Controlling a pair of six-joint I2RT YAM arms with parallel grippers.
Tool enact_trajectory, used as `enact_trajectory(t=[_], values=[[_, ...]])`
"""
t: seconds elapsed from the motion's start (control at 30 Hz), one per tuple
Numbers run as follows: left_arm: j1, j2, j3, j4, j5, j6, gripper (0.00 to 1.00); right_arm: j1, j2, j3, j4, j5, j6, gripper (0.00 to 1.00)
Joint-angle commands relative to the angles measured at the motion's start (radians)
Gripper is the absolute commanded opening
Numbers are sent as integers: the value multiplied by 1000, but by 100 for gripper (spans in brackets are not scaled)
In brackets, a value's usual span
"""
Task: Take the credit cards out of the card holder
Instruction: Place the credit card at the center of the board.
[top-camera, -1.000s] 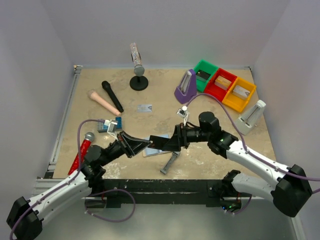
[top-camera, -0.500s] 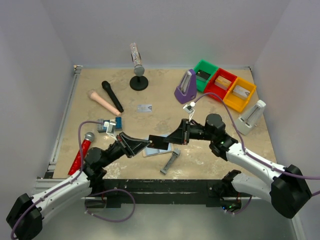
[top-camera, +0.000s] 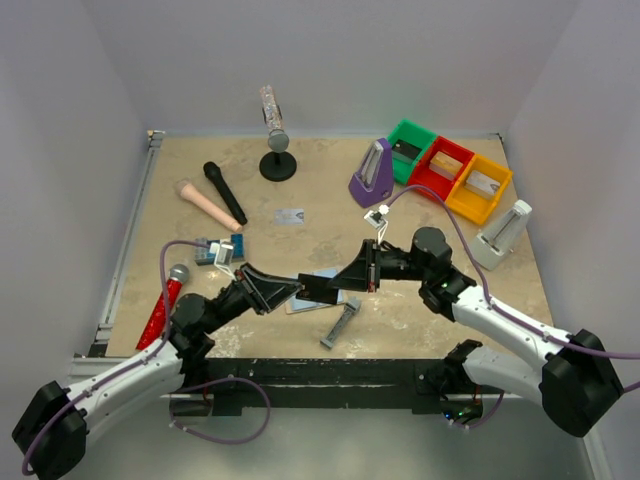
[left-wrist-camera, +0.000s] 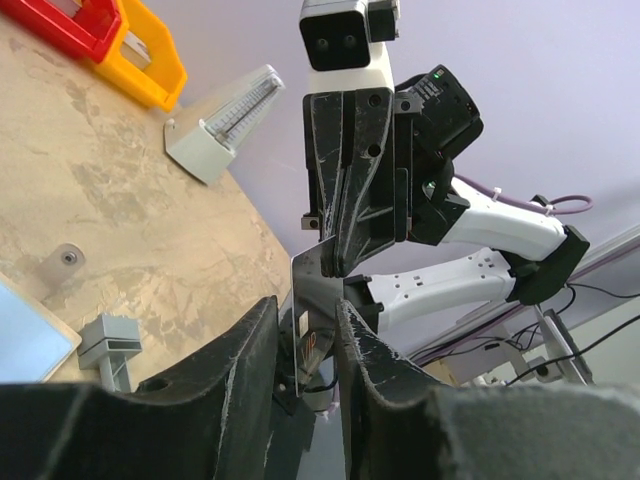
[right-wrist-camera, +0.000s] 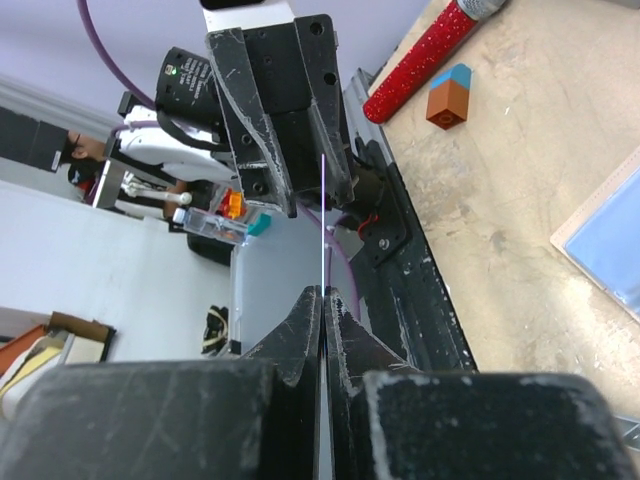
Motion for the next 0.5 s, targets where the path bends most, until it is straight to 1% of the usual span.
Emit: enact_trajectory(t=[0.0,0.1,0.23,0.3,0.33,0.4,0.43,0.47], values=[[-5,19,-1,86,42,-7,34,1,-5,33,19,-51,-19,0],[-5,38,-2,99,54,-10,23,2,-3,38,16,-57,-23,0],[-5,64,5,102,76,-11,11,1,-3,44,-1,-61,-32,0],[-5,76,9,108,88,-14,2,-1,-2,47,-7,-64,-34,0],[-5,84,7,116,89,-16,0,-1,-3,48,-9,-64,-37,0],[-5,92,2,132,85,-22,0,1,-10,54,-39,-54,-54,0],[-5,90,-2,137,79,-22,0,-1,-13,60,-68,-49,-63,12],[-5,87,-2,134,67,-22,0,-1,-19,68,-100,-38,-84,30]])
